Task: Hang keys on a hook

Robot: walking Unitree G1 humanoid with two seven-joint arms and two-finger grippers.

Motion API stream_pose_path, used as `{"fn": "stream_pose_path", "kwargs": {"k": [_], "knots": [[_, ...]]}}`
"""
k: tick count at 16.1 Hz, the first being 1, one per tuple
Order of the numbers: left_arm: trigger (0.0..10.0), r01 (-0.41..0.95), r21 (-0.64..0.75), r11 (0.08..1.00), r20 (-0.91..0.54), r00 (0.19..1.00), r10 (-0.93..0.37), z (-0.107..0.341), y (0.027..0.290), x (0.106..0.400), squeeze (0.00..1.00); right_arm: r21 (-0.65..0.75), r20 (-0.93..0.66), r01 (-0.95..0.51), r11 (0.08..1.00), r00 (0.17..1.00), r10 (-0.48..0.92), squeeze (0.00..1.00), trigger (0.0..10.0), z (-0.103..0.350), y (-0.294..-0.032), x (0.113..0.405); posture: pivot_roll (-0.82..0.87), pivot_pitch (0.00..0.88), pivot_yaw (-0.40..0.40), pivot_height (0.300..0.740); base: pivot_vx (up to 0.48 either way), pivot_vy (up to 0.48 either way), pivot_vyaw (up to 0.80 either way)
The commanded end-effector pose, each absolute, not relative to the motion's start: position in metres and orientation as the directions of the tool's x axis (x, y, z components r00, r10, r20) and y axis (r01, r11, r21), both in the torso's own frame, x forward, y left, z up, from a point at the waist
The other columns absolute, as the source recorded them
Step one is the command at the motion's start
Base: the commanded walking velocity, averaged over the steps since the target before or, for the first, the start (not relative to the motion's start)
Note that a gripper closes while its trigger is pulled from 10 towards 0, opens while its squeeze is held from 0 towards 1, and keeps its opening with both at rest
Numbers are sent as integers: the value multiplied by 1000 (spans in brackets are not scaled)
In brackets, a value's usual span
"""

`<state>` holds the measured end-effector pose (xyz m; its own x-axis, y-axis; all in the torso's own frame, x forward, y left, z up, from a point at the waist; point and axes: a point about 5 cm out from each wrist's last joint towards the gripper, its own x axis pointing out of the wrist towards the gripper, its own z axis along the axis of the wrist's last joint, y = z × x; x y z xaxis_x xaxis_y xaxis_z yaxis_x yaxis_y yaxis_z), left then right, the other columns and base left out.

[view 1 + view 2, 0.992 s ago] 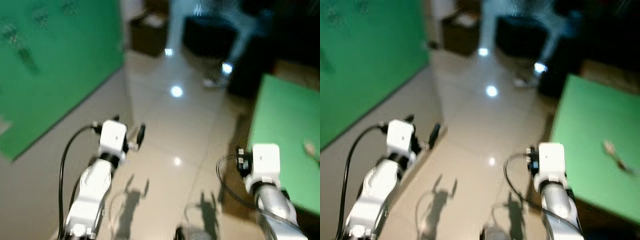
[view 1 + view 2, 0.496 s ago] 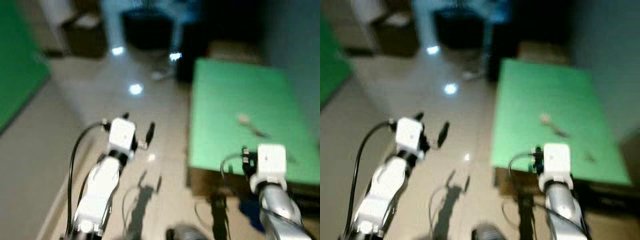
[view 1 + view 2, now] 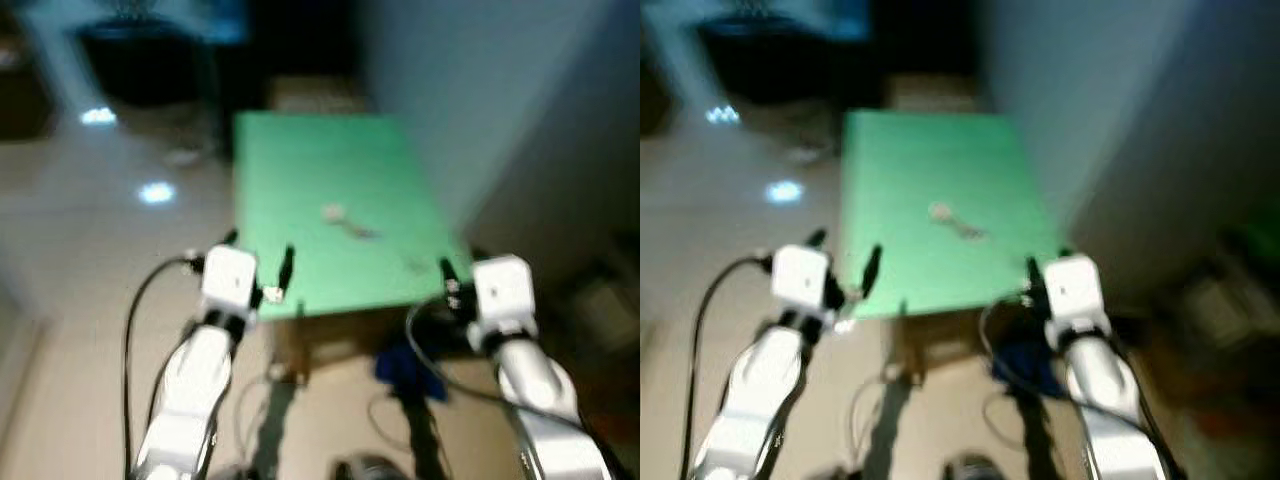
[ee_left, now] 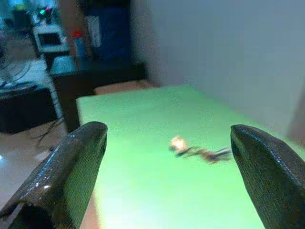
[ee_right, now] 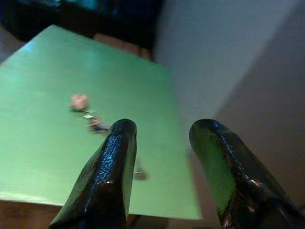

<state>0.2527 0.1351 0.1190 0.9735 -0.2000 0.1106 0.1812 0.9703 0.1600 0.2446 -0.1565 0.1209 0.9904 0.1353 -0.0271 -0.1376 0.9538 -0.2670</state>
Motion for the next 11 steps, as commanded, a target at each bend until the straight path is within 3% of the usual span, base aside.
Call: {"fn": "stream_pose_path", "kwargs": {"k": [1,6,11], "knots": [[10000,99,177,979,106,987,-119,119,148,247,0,-231,-17,-210,950,977,212,0,10000,117,-144,251,-90,113,-119,740,0,0,0],[10000,117,254,960,190,967,-168,129,146,252,0,-108,9,-249,963,968,251,0,10000,112,-132,260,-77,118,-108,740,0,0,0],[10000,200,224,954,187,952,-243,131,135,265,0,-95,15,-176,980,984,179,0,10000,103,-144,245,-139,131,3,740,343,0,0]]}}
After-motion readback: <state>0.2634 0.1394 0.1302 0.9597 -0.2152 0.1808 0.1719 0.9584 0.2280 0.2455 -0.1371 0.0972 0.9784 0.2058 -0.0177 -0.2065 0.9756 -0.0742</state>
